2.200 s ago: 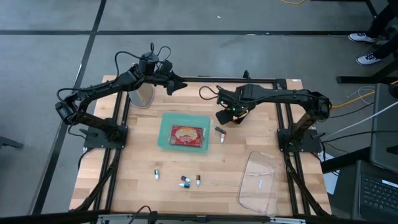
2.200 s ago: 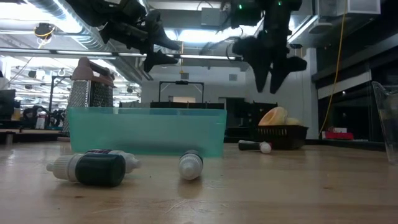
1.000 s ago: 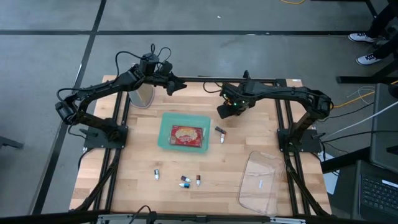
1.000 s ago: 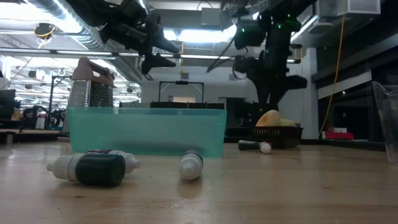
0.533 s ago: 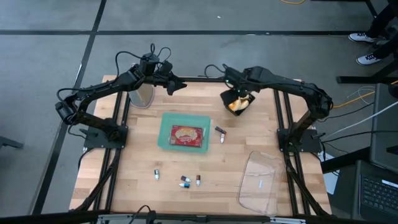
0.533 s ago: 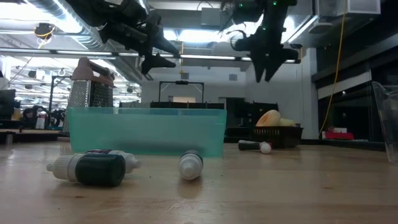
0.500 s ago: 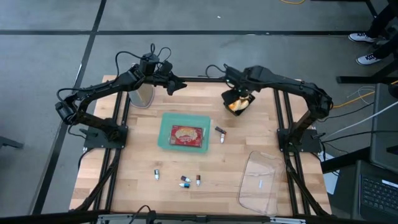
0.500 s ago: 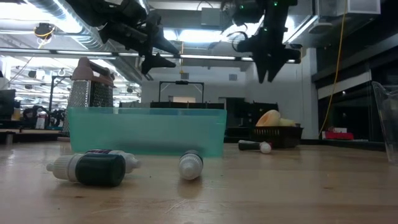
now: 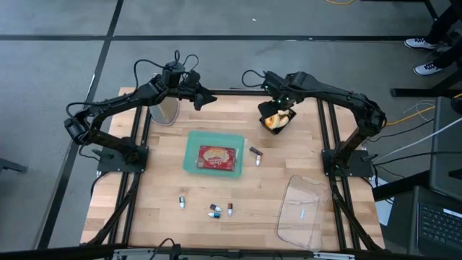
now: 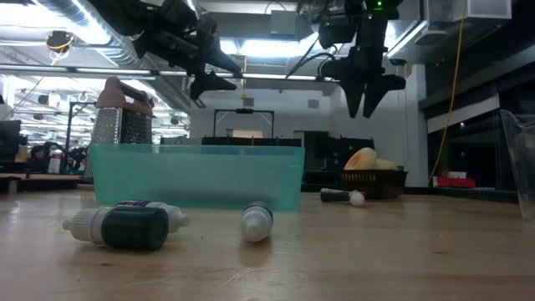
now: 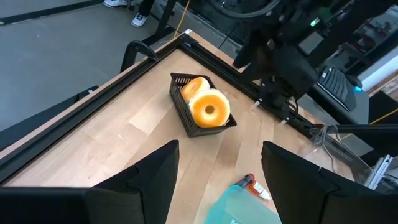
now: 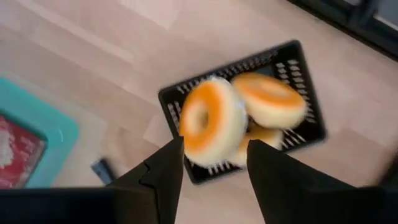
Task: Pick & Place Food Item
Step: Put the black food coloring bottle into the transparent bin
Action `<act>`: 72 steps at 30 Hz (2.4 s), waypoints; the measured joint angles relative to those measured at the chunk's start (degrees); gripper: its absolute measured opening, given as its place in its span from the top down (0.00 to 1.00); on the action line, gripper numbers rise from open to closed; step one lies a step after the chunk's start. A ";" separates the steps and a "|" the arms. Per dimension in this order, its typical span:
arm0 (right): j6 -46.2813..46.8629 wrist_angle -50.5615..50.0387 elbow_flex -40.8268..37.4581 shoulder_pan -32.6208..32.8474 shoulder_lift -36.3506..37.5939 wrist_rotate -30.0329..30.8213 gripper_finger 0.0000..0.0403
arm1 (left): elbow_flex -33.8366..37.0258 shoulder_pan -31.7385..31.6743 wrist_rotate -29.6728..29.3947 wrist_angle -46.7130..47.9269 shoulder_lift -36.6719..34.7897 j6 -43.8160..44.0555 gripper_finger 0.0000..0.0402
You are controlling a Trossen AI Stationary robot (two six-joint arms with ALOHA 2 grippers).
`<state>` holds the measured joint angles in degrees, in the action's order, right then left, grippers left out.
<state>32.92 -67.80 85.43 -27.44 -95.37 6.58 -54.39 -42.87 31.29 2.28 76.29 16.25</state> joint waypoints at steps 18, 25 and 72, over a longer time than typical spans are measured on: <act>5.14 17.78 -8.55 8.17 -0.11 -11.12 0.56 | 0.00 0.00 0.81 -3.82 0.00 0.55 0.44; 0.34 19.42 -8.55 13.87 -0.11 -10.92 0.56 | 0.00 0.13 0.84 -3.82 0.00 -1.44 0.44; -9.95 28.11 -15.61 18.71 -8.69 -15.01 0.56 | 0.00 -5.66 0.17 -9.31 0.00 0.02 0.44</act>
<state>22.97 -39.69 69.82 -8.73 -104.06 -8.43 -54.39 -48.53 31.46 -7.03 76.29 16.27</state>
